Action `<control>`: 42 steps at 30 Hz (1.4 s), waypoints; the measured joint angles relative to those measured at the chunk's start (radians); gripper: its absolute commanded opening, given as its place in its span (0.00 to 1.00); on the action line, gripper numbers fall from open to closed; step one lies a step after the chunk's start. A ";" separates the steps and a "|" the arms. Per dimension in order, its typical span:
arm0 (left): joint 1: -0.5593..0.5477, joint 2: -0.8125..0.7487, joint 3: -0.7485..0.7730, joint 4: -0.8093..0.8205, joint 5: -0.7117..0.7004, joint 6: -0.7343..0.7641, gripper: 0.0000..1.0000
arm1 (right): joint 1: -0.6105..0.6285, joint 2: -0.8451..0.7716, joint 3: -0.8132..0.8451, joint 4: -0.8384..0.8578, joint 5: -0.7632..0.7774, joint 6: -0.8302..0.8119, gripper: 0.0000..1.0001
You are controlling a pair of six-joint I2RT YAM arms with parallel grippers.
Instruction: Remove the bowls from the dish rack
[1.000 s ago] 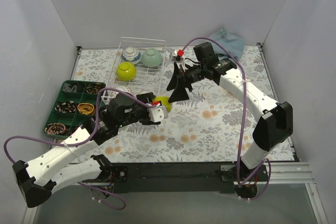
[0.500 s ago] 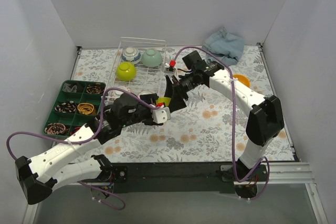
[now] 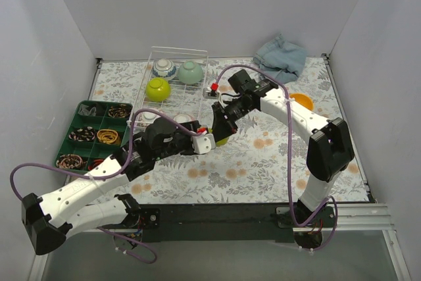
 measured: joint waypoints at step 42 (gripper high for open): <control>0.002 -0.047 -0.076 -0.156 -0.277 -1.292 0.98 | -0.199 0.137 -0.213 0.647 1.534 0.454 0.06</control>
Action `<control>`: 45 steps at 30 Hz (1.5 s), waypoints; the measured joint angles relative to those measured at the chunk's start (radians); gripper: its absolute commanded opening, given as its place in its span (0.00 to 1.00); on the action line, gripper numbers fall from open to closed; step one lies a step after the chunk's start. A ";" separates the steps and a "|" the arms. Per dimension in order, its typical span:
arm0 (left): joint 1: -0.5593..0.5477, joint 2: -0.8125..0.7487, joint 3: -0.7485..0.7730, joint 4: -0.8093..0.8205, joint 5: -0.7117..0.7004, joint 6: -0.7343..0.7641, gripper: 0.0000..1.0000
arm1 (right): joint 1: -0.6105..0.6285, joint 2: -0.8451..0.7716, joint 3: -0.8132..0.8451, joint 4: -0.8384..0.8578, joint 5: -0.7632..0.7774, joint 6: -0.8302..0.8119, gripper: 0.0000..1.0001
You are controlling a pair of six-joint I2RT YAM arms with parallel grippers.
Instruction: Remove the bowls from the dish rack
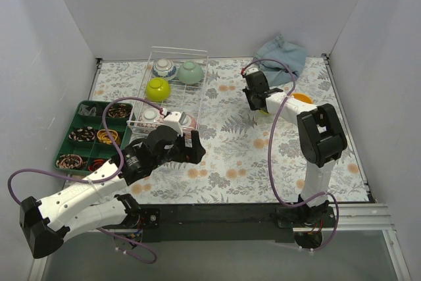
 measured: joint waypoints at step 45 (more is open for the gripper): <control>0.449 0.821 0.691 -0.073 -0.338 0.386 0.98 | -0.008 -1.079 -0.548 -0.069 -0.241 0.182 0.99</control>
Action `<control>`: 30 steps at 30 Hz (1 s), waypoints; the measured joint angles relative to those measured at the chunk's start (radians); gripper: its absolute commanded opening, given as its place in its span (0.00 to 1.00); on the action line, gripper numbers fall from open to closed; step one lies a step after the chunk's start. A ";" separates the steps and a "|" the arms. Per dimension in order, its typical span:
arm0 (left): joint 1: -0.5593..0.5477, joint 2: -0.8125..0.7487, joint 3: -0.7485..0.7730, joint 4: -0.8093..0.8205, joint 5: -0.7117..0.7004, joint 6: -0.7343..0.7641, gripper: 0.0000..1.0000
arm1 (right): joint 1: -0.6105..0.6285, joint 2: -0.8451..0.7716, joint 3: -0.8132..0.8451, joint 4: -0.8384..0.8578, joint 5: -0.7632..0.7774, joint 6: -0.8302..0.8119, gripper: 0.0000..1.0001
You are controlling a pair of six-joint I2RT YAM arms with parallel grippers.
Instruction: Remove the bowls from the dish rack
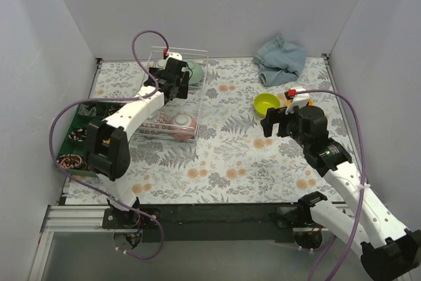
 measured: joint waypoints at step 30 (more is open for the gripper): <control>0.002 0.555 0.329 0.152 -0.399 0.372 0.98 | 0.000 -0.065 -0.052 -0.100 -0.067 -0.027 0.98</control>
